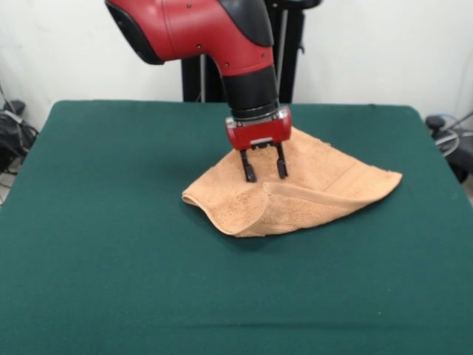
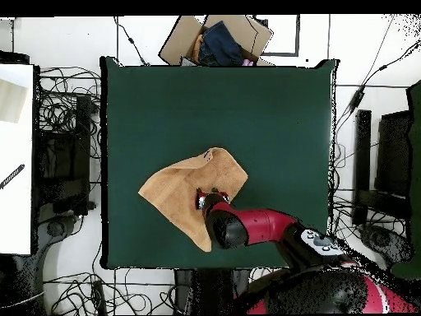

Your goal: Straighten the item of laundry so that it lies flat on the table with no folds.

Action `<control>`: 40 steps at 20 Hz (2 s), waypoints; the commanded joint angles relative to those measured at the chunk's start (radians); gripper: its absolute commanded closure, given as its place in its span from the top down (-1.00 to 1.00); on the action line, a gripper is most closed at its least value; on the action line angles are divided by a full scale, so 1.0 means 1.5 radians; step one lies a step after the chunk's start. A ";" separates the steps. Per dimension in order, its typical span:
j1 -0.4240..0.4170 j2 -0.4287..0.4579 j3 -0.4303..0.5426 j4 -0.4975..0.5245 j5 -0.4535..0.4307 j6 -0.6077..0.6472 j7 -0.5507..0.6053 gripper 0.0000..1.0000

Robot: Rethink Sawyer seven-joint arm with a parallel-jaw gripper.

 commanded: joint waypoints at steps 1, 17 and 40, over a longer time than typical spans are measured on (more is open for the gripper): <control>0.047 0.094 0.096 -0.154 0.015 0.023 0.050 1.00; 0.072 0.070 0.081 -0.159 0.030 0.055 0.055 1.00; 0.088 0.055 0.071 -0.163 0.036 0.059 0.075 1.00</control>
